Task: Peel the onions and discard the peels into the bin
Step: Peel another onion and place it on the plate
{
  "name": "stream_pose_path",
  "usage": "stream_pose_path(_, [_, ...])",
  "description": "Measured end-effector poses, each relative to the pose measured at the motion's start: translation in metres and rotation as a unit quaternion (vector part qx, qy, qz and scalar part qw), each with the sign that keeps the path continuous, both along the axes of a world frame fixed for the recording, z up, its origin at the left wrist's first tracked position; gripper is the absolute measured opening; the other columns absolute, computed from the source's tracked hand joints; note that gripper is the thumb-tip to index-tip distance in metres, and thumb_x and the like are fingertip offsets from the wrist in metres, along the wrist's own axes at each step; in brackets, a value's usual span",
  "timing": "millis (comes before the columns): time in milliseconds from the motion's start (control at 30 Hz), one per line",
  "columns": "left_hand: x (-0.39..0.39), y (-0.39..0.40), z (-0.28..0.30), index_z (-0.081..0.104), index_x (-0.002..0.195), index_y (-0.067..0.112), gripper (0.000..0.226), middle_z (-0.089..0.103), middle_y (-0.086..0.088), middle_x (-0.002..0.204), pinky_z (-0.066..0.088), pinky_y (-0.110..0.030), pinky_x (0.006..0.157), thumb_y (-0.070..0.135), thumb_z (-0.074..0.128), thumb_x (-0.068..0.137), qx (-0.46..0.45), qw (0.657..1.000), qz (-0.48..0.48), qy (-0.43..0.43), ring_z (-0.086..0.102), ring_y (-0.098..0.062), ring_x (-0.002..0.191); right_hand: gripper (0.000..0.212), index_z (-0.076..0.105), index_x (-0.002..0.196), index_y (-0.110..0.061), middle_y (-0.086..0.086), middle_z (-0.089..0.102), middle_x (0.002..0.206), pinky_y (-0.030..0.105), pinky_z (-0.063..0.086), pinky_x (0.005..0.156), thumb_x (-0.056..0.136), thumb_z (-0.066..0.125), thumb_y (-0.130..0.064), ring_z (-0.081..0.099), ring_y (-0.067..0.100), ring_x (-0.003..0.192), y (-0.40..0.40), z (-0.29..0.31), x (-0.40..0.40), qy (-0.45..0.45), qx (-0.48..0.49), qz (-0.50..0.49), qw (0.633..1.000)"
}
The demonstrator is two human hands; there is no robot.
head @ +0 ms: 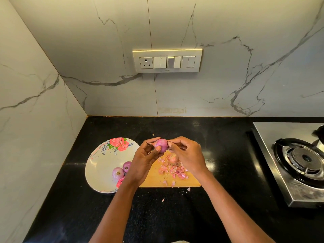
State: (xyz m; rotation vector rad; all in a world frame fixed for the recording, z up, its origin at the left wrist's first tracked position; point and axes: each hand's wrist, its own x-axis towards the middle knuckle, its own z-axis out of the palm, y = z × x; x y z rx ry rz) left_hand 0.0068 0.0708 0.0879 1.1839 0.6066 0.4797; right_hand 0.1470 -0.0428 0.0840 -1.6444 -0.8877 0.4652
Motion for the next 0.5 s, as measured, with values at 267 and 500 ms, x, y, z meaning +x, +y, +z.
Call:
stream_pose_path(267, [0.0002, -0.0007, 0.0034, 0.060, 0.131, 0.016, 0.047, 0.064, -0.012, 0.132, 0.055, -0.035, 0.100, 0.020, 0.068, 0.085, -0.033, 0.999, 0.002, -0.015, 0.065, -0.027, 0.122, 0.019, 0.075, 0.111, -0.017, -0.008, 0.076, 0.103, 0.028, 0.060, 0.087, 0.094, 0.072, -0.025, 0.073, 0.008, 0.099, -0.0007, 0.0046, -0.0016, 0.061, 0.023, 0.016, 0.998])
stream_pose_path(500, [0.0012, -0.0009, 0.0024, 0.062, 0.130, 0.021, 0.047, 0.066, -0.004, 0.129, 0.055, -0.032, 0.098, 0.021, 0.070, 0.084, 0.002, 1.000, -0.007, -0.002, 0.064, -0.022, 0.122, 0.029, 0.073, 0.111, -0.019, -0.012, 0.075, 0.105, 0.019, 0.056, 0.085, 0.084, 0.082, -0.023, 0.072, 0.007, 0.101, -0.0019, 0.0066, -0.0025, 0.064, 0.039, 0.025, 0.997])
